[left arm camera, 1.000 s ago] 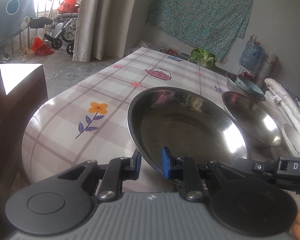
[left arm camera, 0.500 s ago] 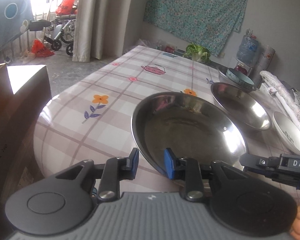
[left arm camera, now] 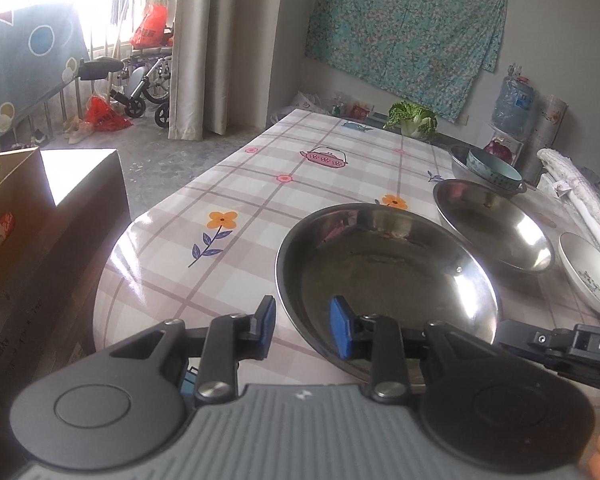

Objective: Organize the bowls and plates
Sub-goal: 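Lift the large steel plate with the left gripper while the right gripper lifts the smaller steel plate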

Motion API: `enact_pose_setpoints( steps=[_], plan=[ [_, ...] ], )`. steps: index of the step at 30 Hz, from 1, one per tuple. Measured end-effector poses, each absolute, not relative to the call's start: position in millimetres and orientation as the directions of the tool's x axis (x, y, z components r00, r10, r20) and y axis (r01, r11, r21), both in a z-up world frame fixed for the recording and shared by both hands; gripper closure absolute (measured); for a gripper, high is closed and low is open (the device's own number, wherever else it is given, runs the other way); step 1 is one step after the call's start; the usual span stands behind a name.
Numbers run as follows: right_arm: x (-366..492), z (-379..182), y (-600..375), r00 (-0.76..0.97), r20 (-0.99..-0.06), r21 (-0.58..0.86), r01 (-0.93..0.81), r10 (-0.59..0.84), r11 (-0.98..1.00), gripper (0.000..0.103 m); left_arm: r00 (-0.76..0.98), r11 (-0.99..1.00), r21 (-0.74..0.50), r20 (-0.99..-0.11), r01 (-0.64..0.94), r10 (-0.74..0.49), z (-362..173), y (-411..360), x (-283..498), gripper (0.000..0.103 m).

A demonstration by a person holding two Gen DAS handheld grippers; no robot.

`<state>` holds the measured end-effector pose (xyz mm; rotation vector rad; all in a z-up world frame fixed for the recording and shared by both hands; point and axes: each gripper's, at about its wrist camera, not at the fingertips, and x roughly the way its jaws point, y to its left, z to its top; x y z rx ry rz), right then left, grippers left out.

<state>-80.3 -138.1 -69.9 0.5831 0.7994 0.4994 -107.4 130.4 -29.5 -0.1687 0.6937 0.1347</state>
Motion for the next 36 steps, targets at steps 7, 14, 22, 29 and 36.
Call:
enact_pose_setpoints(
  steps=[7,14,22,29,36],
  plan=[
    [-81,-72,-139,0.602,-0.518,0.646,-0.191,0.608,0.739,0.083,0.763,0.978,-0.086,-0.639,-0.192,0.094,-27,126,-107,0.071],
    [-82,-75,-142,0.604,-0.504,0.669,-0.179,0.617,0.721,0.083,0.761,0.981,-0.054,-0.639,-0.184,0.108,-26,119,-106,0.071],
    [-79,-75,-139,0.597,-0.512,0.664,-0.181,0.618,0.725,0.080,0.765,0.982,-0.059,-0.635,-0.181,0.102,-25,118,-105,0.071],
    [-74,-80,-136,0.592,-0.527,0.662,-0.165,0.610,0.731,0.076,0.751,0.981,-0.083,-0.656,-0.173,0.077,-29,125,-100,0.071],
    [-66,-83,-125,0.580,-0.560,0.634,-0.160,0.592,0.757,0.074,0.763,0.976,-0.138,-0.646,-0.168,0.040,-32,137,-91,0.070]
  ],
)
